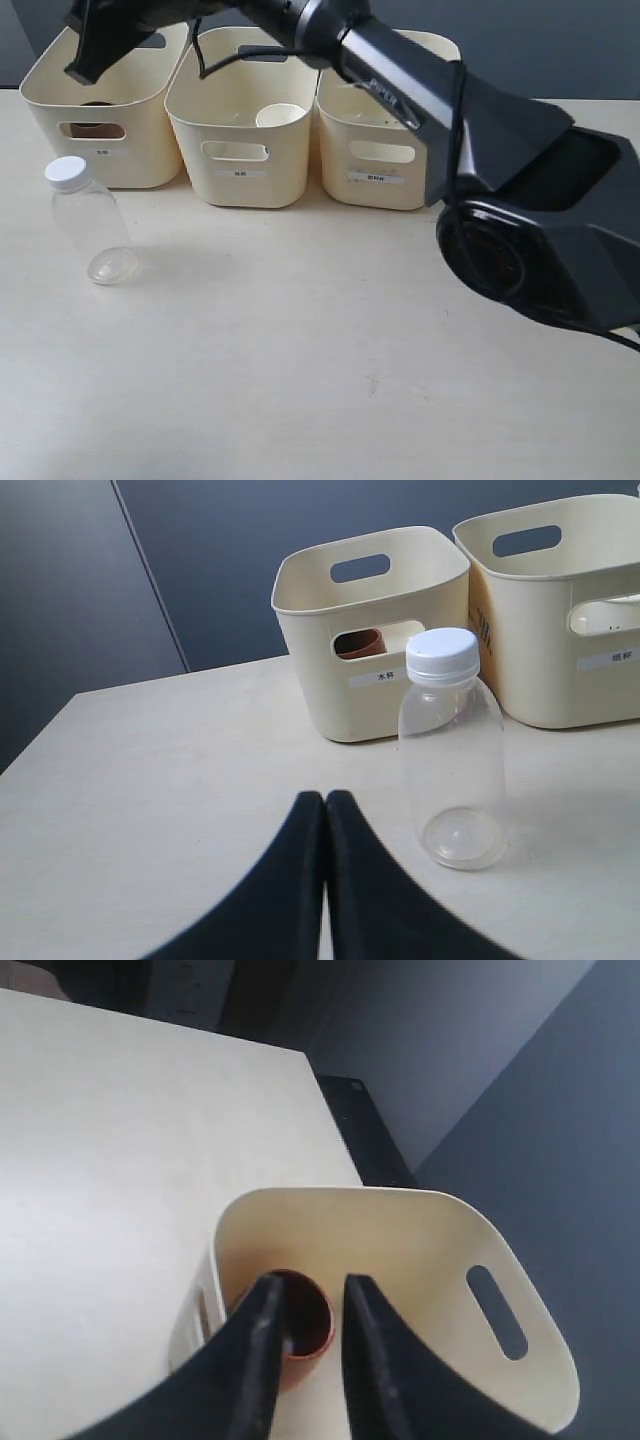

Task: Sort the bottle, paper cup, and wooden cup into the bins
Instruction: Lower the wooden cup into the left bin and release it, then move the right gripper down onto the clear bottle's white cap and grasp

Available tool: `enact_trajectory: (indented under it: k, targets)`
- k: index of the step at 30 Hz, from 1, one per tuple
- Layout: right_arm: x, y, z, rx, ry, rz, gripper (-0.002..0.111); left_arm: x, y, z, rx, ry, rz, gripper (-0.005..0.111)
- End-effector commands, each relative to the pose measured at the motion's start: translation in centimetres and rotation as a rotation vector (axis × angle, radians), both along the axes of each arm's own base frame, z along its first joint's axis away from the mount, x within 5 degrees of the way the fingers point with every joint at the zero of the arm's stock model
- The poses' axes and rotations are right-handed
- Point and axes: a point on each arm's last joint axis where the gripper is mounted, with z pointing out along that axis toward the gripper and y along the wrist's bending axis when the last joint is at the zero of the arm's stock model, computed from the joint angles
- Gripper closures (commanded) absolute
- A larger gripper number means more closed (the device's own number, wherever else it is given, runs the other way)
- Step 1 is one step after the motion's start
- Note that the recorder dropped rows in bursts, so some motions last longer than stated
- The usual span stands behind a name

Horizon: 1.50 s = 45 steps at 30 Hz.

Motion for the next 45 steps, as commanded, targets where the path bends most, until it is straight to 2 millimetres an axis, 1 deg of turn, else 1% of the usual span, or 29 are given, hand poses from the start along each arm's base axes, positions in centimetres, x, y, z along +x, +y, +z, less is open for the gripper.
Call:
enact_trajectory:
  k: [1,3,5,7,9,13,15,17,19,27,33,34,39,43,45]
  targets:
    - [-2.5,-1.2,3.9,-0.038,0.066,0.07,0.086,0.0,0.0,0.2,-0.008,-0.006,-0.005,0.107]
    - [-3.6,-1.6,4.7,-0.076,0.119,0.102,0.086,0.0,0.0,0.2,-0.008,-0.006,-0.005,0.107]
    - [-4.6,-2.1,5.0,-0.138,0.171,0.145,0.086,0.0,0.0,0.2,-0.008,-0.006,-0.005,0.107]
    - [-5.3,-2.5,4.9,-0.2,0.217,0.18,0.083,0.0,0.0,0.2,-0.008,-0.006,-0.005,0.107]
    - [-5.7,-2.8,4.4,-0.249,0.265,0.203,0.074,0.0,0.0,0.2,-0.008,-0.006,-0.005,0.107]
    - [-5.7,-2.7,4.2,-0.244,0.288,0.201,0.047,0.0,0.0,0.2,-0.008,-0.006,-0.005,0.107]
    - [-5.7,-2.5,3.9,-0.245,0.296,0.204,0.042,0.0,0.0,0.2,-0.008,-0.006,-0.005,0.107]
    - [-5.5,-2.4,3.4,-0.249,0.304,0.205,0.042,0.0,0.0,0.2,-0.008,-0.006,-0.005,0.107]
    - [-5.3,-2.2,2.5,-0.258,0.319,0.206,0.042,0.0,0.0,0.2,-0.008,-0.006,-0.005,0.107]
    - [-4.2,-0.8,-1.7,-0.278,0.366,0.231,0.042,0.0,0.0,0.2,-0.008,-0.006,-0.005,0.107]
    - [-3.7,0.5,-3.3,-0.186,0.34,0.276,0.042,0.0,0.0,0.2,-0.008,-0.006,-0.005,0.107]
    - [-3.6,0.6,-3.3,-0.173,0.336,0.272,0.042,0.0,0.0,0.2,-0.008,-0.006,-0.005,0.107]
    - [-3.0,1.0,-4.3,-0.155,0.323,0.249,0.042,0.0,0.0,0.2,-0.008,-0.006,-0.005,0.107]
    - [-3.0,1.4,-5.2,-0.137,0.349,0.269,0.042,0.0,0.0,0.2,-0.008,-0.006,-0.005,0.107]
    - [-3.0,1.6,-6.0,-0.14,0.362,0.272,0.042,0.0,0.0,0.2,-0.008,-0.006,-0.005,0.107]
